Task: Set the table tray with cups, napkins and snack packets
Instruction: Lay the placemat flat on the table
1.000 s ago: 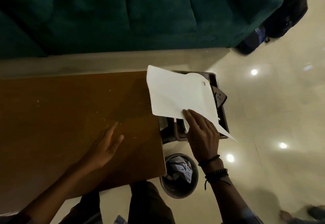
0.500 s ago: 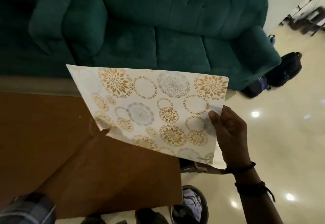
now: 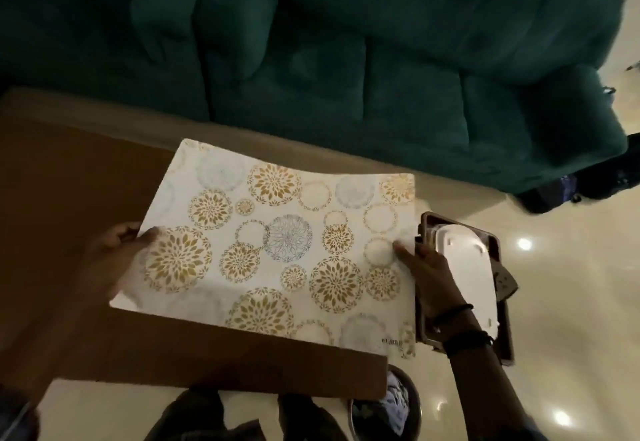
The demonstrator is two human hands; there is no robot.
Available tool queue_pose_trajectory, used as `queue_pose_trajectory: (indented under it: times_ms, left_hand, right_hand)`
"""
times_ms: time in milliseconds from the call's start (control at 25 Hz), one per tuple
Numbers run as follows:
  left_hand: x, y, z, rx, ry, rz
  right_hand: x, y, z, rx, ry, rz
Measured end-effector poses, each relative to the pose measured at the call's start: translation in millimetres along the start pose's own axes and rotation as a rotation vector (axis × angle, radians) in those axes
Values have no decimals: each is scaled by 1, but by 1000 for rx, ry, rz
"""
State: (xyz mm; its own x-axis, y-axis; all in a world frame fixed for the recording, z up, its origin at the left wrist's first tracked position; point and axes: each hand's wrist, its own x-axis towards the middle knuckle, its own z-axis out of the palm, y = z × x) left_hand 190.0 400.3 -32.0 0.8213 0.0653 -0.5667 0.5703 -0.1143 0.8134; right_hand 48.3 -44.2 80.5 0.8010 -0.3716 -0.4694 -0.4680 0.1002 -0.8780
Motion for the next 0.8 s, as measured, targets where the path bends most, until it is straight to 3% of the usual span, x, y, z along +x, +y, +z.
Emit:
queue_pose_trajectory:
  times_ms: [160, 560, 800]
  left_hand:
    - [1, -30, -29, 35, 144, -39]
    - [65, -126, -107, 168, 233, -121]
    - [96, -159, -127, 216, 241, -91]
  right_hand:
    - [26, 60, 57, -47, -114, 154]
    - [71, 191, 145, -121, 78, 329]
    - [64, 222, 195, -294, 215, 272]
